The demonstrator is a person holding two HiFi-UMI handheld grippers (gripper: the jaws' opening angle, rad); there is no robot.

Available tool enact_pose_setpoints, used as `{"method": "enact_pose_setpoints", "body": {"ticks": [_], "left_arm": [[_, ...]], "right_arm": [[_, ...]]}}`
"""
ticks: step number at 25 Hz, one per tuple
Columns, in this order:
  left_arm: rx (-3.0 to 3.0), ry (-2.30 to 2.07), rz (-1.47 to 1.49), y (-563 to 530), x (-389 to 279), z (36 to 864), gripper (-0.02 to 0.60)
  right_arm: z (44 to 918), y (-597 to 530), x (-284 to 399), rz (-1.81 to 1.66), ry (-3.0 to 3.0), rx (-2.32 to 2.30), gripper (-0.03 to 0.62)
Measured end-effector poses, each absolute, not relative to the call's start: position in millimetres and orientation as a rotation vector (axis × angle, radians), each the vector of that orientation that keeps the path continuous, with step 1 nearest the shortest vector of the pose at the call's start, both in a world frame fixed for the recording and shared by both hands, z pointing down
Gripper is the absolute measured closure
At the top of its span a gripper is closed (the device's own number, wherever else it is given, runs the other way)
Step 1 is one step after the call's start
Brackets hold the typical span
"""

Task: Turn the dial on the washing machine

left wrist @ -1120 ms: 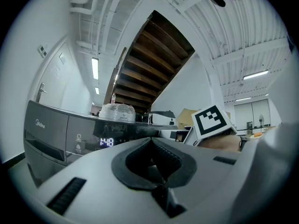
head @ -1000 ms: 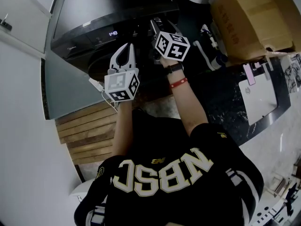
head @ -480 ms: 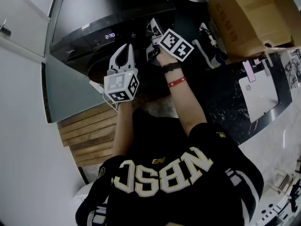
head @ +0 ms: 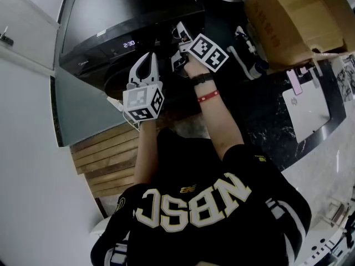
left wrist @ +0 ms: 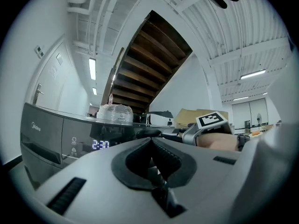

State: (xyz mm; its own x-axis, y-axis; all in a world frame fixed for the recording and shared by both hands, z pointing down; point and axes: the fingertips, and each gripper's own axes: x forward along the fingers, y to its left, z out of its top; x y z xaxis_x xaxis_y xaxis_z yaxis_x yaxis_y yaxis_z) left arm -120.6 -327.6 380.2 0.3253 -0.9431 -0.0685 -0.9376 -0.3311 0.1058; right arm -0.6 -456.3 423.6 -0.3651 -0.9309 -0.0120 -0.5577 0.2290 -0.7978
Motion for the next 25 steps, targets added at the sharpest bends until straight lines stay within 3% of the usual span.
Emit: {"method": "enact_pose_setpoints", "body": {"ticks": [14,25], "left_arm": [[2.514,-1.803,-0.195,-327,-123,377,0.566],[2.467,-1.866,-0.184,-316,-134,378,0.566]], "right_arm": [[449,-460,10,-1.384,1.516,-1.062,0.361],[445,-456,14,-1.38,1.713,-0.961,0.347]]}}
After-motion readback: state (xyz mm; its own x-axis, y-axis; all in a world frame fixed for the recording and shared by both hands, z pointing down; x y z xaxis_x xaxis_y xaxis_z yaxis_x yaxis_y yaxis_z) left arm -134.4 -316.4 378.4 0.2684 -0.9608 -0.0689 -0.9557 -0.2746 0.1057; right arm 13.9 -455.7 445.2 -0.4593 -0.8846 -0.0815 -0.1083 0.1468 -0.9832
